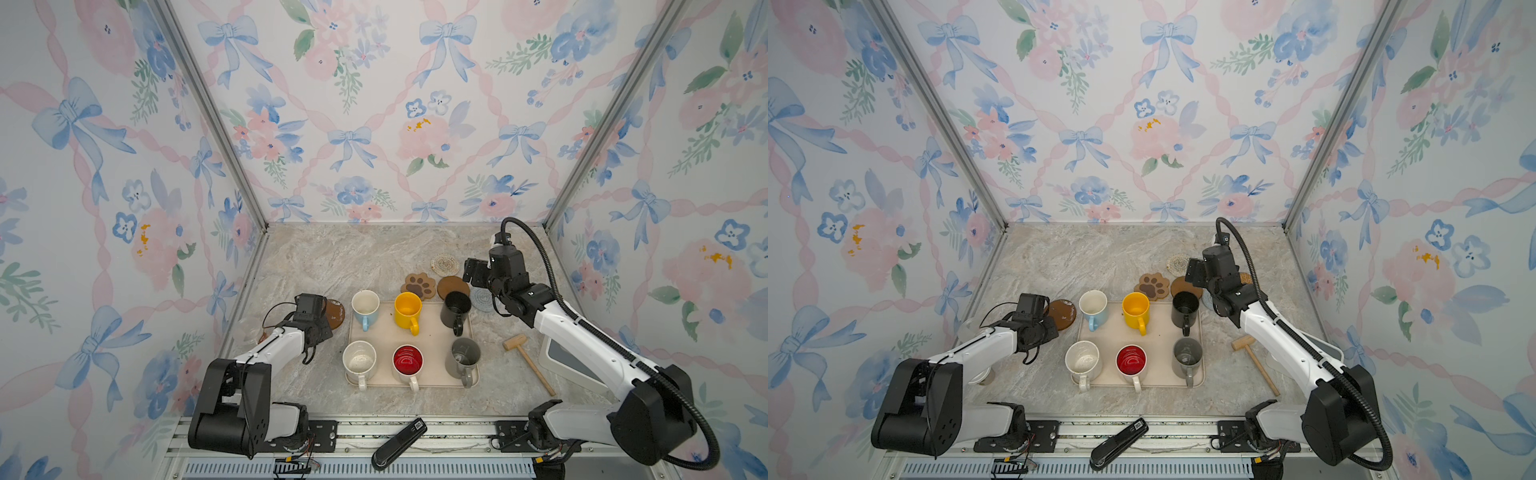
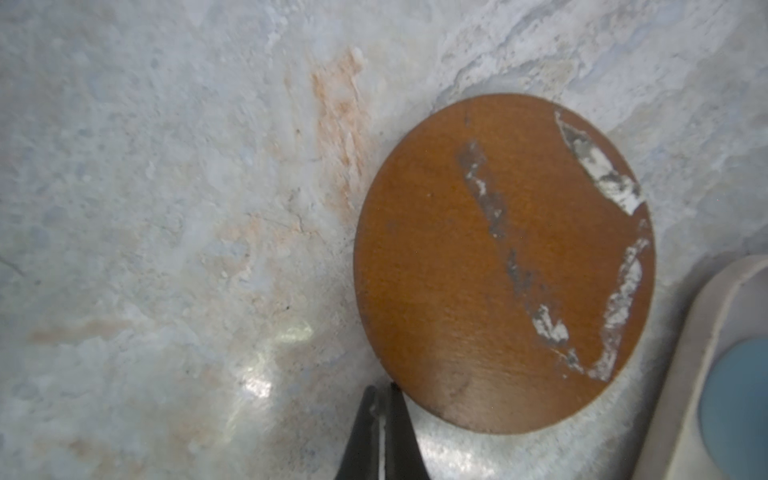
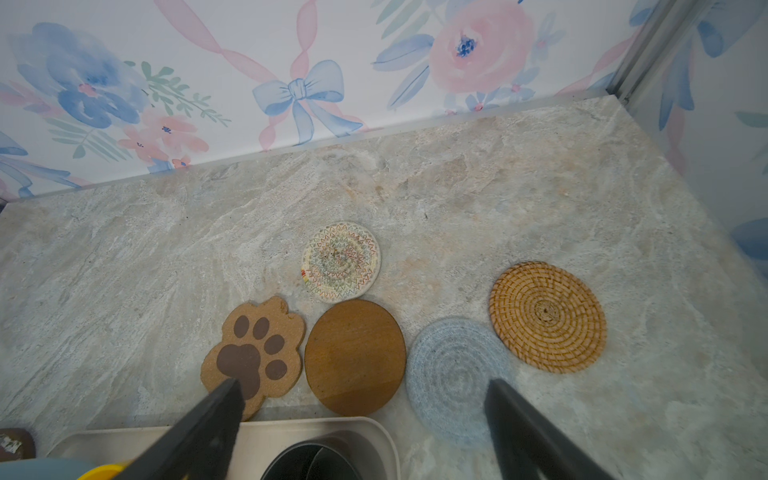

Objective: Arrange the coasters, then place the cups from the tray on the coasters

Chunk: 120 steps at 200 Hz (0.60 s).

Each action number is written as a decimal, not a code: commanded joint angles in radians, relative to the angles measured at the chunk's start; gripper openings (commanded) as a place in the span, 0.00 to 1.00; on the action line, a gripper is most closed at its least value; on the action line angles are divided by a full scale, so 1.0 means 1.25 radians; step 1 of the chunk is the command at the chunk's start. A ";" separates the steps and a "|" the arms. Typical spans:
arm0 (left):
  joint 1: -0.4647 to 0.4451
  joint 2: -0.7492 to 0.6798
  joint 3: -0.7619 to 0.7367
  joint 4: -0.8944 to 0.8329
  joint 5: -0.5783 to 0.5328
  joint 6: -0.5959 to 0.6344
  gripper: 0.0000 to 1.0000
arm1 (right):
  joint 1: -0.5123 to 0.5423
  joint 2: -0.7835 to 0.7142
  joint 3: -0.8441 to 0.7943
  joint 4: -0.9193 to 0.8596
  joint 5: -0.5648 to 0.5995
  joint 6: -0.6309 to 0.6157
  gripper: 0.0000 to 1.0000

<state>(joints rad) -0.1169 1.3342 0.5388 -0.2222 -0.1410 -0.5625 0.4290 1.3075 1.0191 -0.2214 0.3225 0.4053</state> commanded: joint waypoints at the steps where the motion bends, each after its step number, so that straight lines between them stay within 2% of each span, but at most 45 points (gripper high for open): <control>1: 0.006 0.020 0.003 0.010 0.001 -0.013 0.00 | -0.009 0.001 0.022 -0.011 -0.009 0.012 0.94; 56: 0.008 0.048 0.045 0.051 0.001 0.008 0.09 | -0.016 0.015 0.040 -0.018 -0.019 0.012 0.94; 120: 0.008 0.182 0.133 0.073 0.031 0.020 0.09 | -0.021 0.032 0.082 -0.045 -0.033 0.008 0.94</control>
<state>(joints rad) -0.1139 1.4998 0.6628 -0.1432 -0.1307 -0.5575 0.4122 1.3308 1.0760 -0.2329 0.2947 0.4118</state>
